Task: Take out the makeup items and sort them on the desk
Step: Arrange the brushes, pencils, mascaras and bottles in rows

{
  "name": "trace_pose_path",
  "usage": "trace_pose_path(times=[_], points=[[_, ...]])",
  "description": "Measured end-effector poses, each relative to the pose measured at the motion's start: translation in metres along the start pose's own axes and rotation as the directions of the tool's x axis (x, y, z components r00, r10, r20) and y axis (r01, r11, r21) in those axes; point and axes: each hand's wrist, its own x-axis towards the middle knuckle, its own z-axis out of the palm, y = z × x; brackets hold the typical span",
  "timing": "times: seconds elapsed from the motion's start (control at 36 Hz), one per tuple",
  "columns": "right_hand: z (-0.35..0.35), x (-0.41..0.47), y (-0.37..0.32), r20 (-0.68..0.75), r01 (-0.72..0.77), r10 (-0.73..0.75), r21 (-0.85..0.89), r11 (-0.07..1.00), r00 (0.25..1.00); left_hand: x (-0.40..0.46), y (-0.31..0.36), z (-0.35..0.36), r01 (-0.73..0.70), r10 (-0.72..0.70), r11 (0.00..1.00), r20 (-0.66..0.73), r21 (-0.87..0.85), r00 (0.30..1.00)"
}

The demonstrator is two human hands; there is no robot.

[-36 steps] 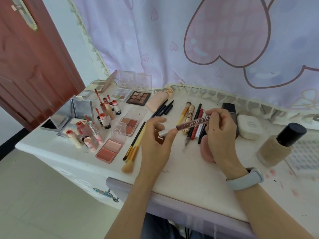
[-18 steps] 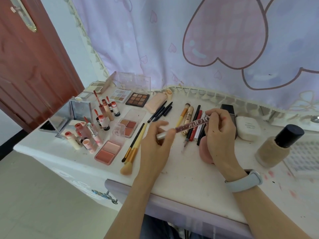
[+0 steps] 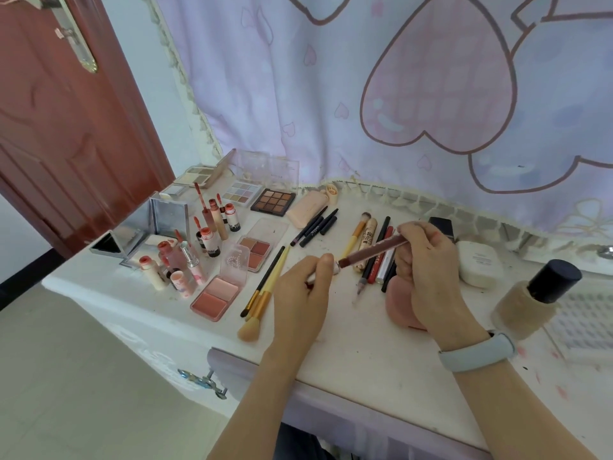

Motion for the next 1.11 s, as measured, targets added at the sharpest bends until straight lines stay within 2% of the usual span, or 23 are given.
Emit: trace_pose_path(times=[0.03, 0.08, 0.14, 0.19, 0.25, 0.33, 0.42, 0.5, 0.58, 0.64, 0.69, 0.75, 0.81, 0.94, 1.11], points=[[-0.001, 0.0, -0.001, -0.012, 0.003, -0.003, 0.034, 0.999, 1.0, 0.001, 0.003, -0.002, 0.089, -0.089, 0.989, 0.002, -0.118, 0.996], [-0.003, 0.001, -0.004, -0.025, 0.003, 0.001, 0.125, 0.992, 1.0, 0.002, 0.008, -0.006, 0.243, -0.248, 0.883, 0.039, -0.401, 0.968], [-0.003, -0.002, -0.004, 0.003, -0.022, 0.022, 0.201, 0.979, 1.0, 0.002, 0.01, -0.009, 0.325, -0.303, 0.794, 0.13, -0.514, 0.944], [0.0, -0.008, 0.0, 0.088, -0.065, 0.045, 0.23, 0.971, 0.995, 0.003, 0.013, -0.009, 0.33, -0.26, 0.842, 0.214, -0.427, 0.941], [0.003, -0.017, 0.007, 0.199, -0.073, 0.037, 0.175, 0.982, 0.979, 0.004, 0.017, -0.009, 0.267, -0.199, 0.902, 0.222, -0.34, 0.954], [0.003, -0.03, 0.013, 0.366, 0.049, -0.037, -0.023, 0.999, 0.93, 0.011, 0.026, -0.009, 0.257, -0.209, 0.914, 0.178, -0.315, 0.962], [0.002, -0.035, 0.016, 0.481, 0.168, -0.072, -0.16, 0.973, 0.874, 0.016, 0.034, -0.011, 0.3, -0.249, 0.877, 0.178, -0.375, 0.952], [0.001, -0.034, 0.018, 0.528, 0.27, -0.084, -0.285, 0.92, 0.845, 0.016, 0.034, -0.016, 0.305, -0.245, 0.868, 0.196, -0.392, 0.949], [-0.005, -0.03, 0.017, 0.498, 0.337, -0.126, -0.361, 0.869, 0.858, 0.014, 0.031, -0.021, 0.254, -0.191, 0.884, 0.193, -0.391, 0.962], [-0.007, -0.026, 0.012, 0.436, 0.373, -0.209, -0.334, 0.866, 0.876, 0.011, 0.029, -0.026, 0.156, -0.109, 0.943, 0.169, -0.295, 0.98], [-0.006, -0.023, 0.001, 0.39, 0.355, -0.267, -0.174, 0.919, 0.881, 0.008, 0.026, -0.031, -0.044, 0.054, 0.997, 0.147, -0.067, 0.988], [-0.007, -0.02, -0.008, 0.4, 0.339, -0.302, -0.025, 0.94, 0.865, 0.005, 0.018, -0.034, -0.254, 0.224, 0.95, 0.171, 0.182, 0.959], [-0.006, -0.02, -0.015, 0.396, 0.387, -0.33, -0.07, 0.919, 0.857, 0.002, 0.009, -0.036, -0.358, 0.305, 0.874, 0.203, 0.329, 0.931], [-0.003, -0.016, -0.006, 0.301, 0.348, -0.247, -0.351, 0.87, 0.921, -0.003, -0.003, -0.042, -0.43, 0.378, 0.754, 0.207, 0.496, 0.902], [0.0, -0.017, -0.003, 0.438, 0.356, -0.123, -0.505, 0.786, 0.891, -0.001, -0.004, -0.046, -0.421, 0.368, 0.711, 0.213, 0.563, 0.905]])
